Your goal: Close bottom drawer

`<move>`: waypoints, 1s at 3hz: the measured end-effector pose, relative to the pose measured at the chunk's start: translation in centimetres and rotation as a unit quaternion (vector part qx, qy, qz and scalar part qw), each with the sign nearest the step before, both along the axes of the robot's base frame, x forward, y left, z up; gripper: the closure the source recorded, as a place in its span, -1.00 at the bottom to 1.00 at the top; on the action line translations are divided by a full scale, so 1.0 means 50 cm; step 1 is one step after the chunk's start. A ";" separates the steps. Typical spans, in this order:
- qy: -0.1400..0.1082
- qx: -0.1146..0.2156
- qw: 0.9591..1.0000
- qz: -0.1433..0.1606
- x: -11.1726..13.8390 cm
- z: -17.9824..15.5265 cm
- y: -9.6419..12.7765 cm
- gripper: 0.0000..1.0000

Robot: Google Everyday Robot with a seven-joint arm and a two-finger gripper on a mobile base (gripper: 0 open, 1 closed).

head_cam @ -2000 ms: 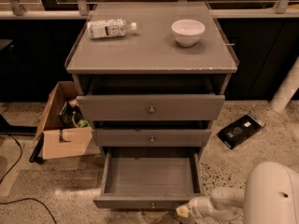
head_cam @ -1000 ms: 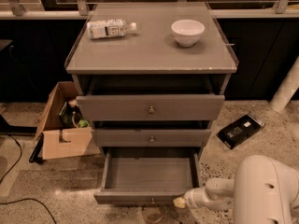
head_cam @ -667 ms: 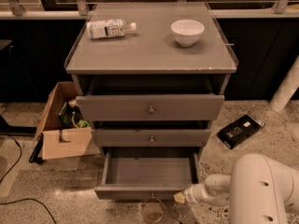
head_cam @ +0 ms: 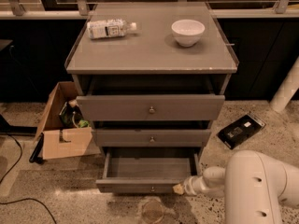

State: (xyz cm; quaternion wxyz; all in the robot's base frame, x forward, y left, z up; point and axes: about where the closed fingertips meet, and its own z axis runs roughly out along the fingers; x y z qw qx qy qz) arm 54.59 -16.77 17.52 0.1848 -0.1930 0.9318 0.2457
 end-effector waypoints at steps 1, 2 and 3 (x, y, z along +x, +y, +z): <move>-0.009 -0.005 1.000 -0.004 0.027 0.016 -0.002 1.00; -0.033 -0.020 0.999 -0.010 0.094 0.061 0.001 1.00; -0.035 -0.019 0.999 -0.011 0.092 0.063 0.001 1.00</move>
Offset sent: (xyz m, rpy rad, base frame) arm 0.0899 -0.0032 0.0616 -0.0805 -0.1300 -0.0417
